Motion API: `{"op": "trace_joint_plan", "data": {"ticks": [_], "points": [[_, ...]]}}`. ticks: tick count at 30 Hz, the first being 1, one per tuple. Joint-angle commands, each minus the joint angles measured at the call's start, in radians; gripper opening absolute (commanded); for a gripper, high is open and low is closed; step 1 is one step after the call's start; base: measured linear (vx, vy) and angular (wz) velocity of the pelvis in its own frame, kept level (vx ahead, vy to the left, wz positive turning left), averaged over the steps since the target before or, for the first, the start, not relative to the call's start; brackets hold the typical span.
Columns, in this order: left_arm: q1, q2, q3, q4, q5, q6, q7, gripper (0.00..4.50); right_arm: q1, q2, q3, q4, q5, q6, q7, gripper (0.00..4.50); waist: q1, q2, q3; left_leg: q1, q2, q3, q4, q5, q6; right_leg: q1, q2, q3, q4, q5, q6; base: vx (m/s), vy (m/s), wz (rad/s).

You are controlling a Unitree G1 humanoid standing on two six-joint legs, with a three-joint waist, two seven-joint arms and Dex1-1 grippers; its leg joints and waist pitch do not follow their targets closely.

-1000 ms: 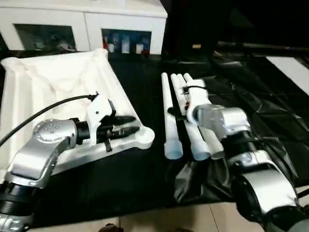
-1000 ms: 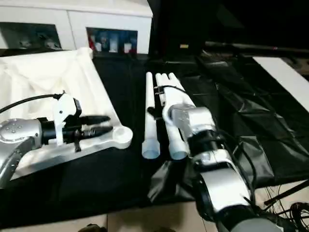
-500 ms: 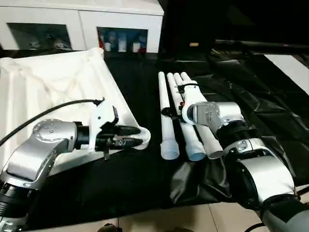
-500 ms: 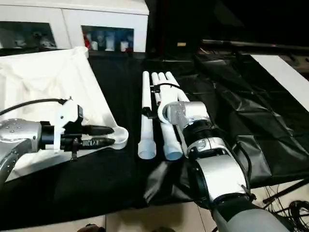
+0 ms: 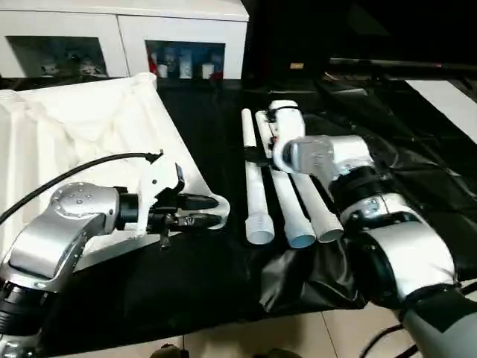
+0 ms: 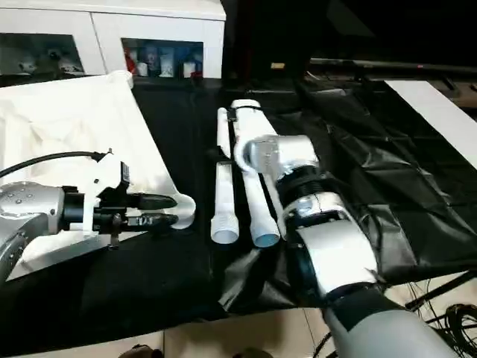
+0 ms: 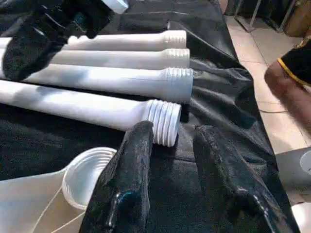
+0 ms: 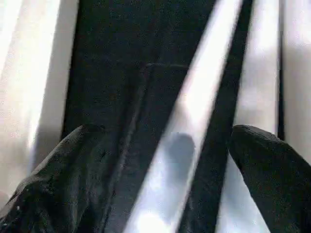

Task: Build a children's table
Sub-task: Pick table leg

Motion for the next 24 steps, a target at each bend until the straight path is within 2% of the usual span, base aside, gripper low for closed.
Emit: {"op": "trace_joint_plan", "data": {"ticks": [1, 4, 5, 6, 7, 8, 9, 11, 12, 13, 14, 16, 17, 18, 19, 20, 21, 23, 24], "points": [[-0.022, 0.001, -0.008, 0.007, 0.002, 0.010, -0.003, 1.61, -0.012, 0.008, -0.006, 0.052, -0.006, -0.001, -0.007, 4.43, 0.001, 0.020, -0.071, 0.039, 0.071, -0.030, -0.083, -0.213, -0.095, 0.034, -0.086, 0.058, -0.066, -0.107, -0.219, 0.000, 0.000, 0.00], [-0.016, -0.002, -0.002, 0.004, 0.000, 0.029, 0.012, 1.61, -0.009, 0.017, -0.005, 0.090, -0.023, -0.022, -0.042, 4.43, 0.004, 0.023, -0.069, 0.042, 0.072, -0.030, -0.082, -0.229, -0.107, 0.030, -0.089, 0.059, -0.069, -0.155, -0.210, 0.000, 0.000, 0.00], [-0.010, -0.006, 0.005, -0.012, -0.008, 0.038, 0.021, 1.61, -0.005, 0.019, 0.000, 0.102, -0.035, -0.026, -0.065, 4.43, 0.006, 0.014, -0.069, 0.041, 0.073, -0.030, -0.083, -0.227, -0.108, 0.030, -0.090, 0.059, -0.068, -0.169, -0.199, 0.000, 0.000, 0.00], [-0.010, -0.005, 0.005, -0.012, -0.008, 0.037, 0.021, 1.61, -0.005, 0.019, 0.001, 0.102, -0.036, -0.026, -0.065, 4.43, 0.006, 0.014, -0.069, 0.041, 0.073, -0.030, -0.083, -0.227, -0.108, 0.030, -0.090, 0.059, -0.068, -0.169, -0.199, 0.000, 0.000, 0.00], [-0.009, -0.004, 0.006, -0.013, -0.006, 0.029, 0.020, 1.61, -0.003, 0.022, 0.012, 0.104, -0.047, -0.031, -0.064, 4.43, 0.008, 0.023, -0.069, 0.041, 0.072, -0.030, -0.083, -0.226, -0.112, 0.029, -0.089, 0.059, -0.068, -0.170, -0.193, 0.000, 0.000, 0.00], [-0.009, -0.005, 0.007, -0.007, -0.006, 0.025, 0.019, 1.61, 0.000, 0.026, 0.014, 0.107, -0.047, -0.034, -0.062, 4.43, 0.009, 0.026, -0.069, 0.041, 0.072, -0.030, -0.084, -0.225, -0.116, 0.028, -0.088, 0.059, -0.066, -0.161, -0.187, 0.000, 0.000, 0.00], [-0.011, -0.008, 0.007, -0.001, -0.004, 0.023, 0.023, 1.89, 0.003, 0.030, 0.015, 0.111, -0.049, -0.037, -0.062, 4.50, 0.009, 0.026, -0.070, 0.042, 0.072, -0.030, -0.084, -0.227, -0.118, 0.029, -0.087, 0.059, -0.066, -0.153, -0.185, 0.000, 0.000, 0.00], [-0.019, -0.016, 0.002, 0.002, -0.012, 0.047, 0.028, 1.95, 0.012, 0.037, 0.014, 0.122, -0.046, -0.030, -0.050, 4.50, 0.012, 0.022, -0.072, 0.042, 0.071, -0.028, -0.083, -0.213, -0.114, 0.031, -0.086, 0.059, -0.065, -0.126, -0.187, 0.000, 0.000, 0.00], [-0.021, -0.016, -0.002, -0.002, -0.013, 0.054, 0.027, 1.99, 0.018, 0.042, 0.020, 0.129, -0.052, -0.029, -0.047, 4.50, 0.013, 0.027, -0.072, 0.041, 0.071, -0.029, -0.082, -0.201, -0.112, 0.032, -0.087, 0.059, -0.062, -0.110, -0.191, 0.000, 0.000, 0.00], [-0.021, -0.016, -0.002, -0.004, -0.014, 0.055, 0.026, 1.99, 0.020, 0.044, 0.024, 0.132, -0.055, -0.029, -0.045, 4.50, 0.013, 0.027, -0.072, 0.041, 0.071, -0.029, -0.082, -0.201, -0.112, 0.032, -0.087, 0.059, -0.062, -0.110, -0.191, 0.000, 0.000, 0.00], [-0.023, -0.017, -0.004, -0.005, -0.014, 0.055, 0.025, 2.25, 0.021, 0.047, 0.026, 0.144, -0.059, -0.032, -0.040, 4.50, 0.014, 0.030, -0.073, 0.041, 0.071, -0.029, -0.081, -0.201, -0.110, 0.032, -0.087, 0.059, -0.063, -0.101, -0.195, 0.000, 0.000, 0.00], [-0.028, -0.010, -0.021, -0.001, 0.002, 0.049, 0.017, 2.38, 0.025, 0.050, 0.019, 0.177, -0.059, -0.040, -0.032, 4.50, 0.015, 0.019, -0.074, 0.041, 0.071, -0.028, -0.082, -0.197, -0.107, 0.035, -0.087, 0.057, -0.063, -0.096, -0.199, 0.000, 0.000, 0.00], [-0.028, -0.009, -0.026, -0.001, 0.005, 0.048, 0.015, 2.43, 0.025, 0.051, 0.012, 0.183, -0.056, -0.039, -0.029, 4.32, 0.016, 0.021, -0.073, 0.040, 0.071, -0.029, -0.081, -0.197, -0.106, 0.035, -0.088, 0.058, -0.062, -0.100, -0.199, 0.000, 0.000, 0.00], [-0.028, -0.008, -0.026, -0.004, 0.005, 0.049, 0.015, 2.43, 0.028, 0.052, 0.016, 0.189, -0.063, -0.047, -0.035, 4.32, 0.016, 0.015, -0.073, 0.040, 0.072, -0.028, -0.083, -0.201, -0.106, 0.035, -0.088, 0.058, -0.065, -0.112, -0.199, 0.000, 0.000, 0.00], [-0.028, -0.008, -0.026, -0.004, 0.005, 0.049, 0.015, 2.70, 0.028, 0.052, 0.016, 0.189, -0.063, -0.047, -0.035, 4.14, 0.016, 0.015, -0.073, 0.040, 0.072, -0.028, -0.083, -0.201, -0.106, 0.035, -0.088, 0.058, -0.065, -0.112, -0.199, 0.000, 0.000, 0.00], [-0.024, -0.006, -0.020, -0.013, 0.000, 0.055, 0.018, 2.78, 0.032, 0.054, 0.022, 0.199, -0.074, -0.060, -0.041, 4.14, 0.018, 0.017, -0.072, 0.039, 0.072, -0.029, -0.082, -0.197, -0.105, 0.035, -0.090, 0.058, -0.064, -0.121, -0.195, 0.000, 0.000, 0.00], [-0.022, -0.005, -0.018, -0.016, -0.001, 0.057, 0.020, 2.79, 0.032, 0.055, 0.025, 0.201, -0.078, -0.063, -0.041, 4.11, 0.016, 0.004, -0.072, 0.037, 0.072, -0.028, -0.082, -0.193, -0.101, 0.035, -0.091, 0.058, -0.065, -0.133, -0.192, 0.000, 0.000, 0.00], [-0.012, 0.002, -0.010, -0.029, 0.001, 0.064, 0.025, 2.97, 0.035, 0.062, 0.033, 0.211, -0.089, -0.069, -0.040, 3.83, 0.017, 0.011, -0.072, 0.038, 0.073, -0.029, -0.081, -0.184, -0.101, 0.034, -0.093, 0.058, -0.064, -0.138, -0.189, 0.000, 0.000, 0.00], [-0.012, 0.002, -0.011, -0.029, 0.003, 0.064, 0.026, 3.12, 0.036, 0.063, 0.034, 0.212, -0.090, -0.070, -0.039, 3.73, 0.016, 0.005, -0.072, 0.038, 0.074, -0.029, -0.082, -0.181, -0.099, 0.035, -0.092, 0.057, -0.063, -0.139, -0.187, 0.000, 0.000, 0.00]]}}
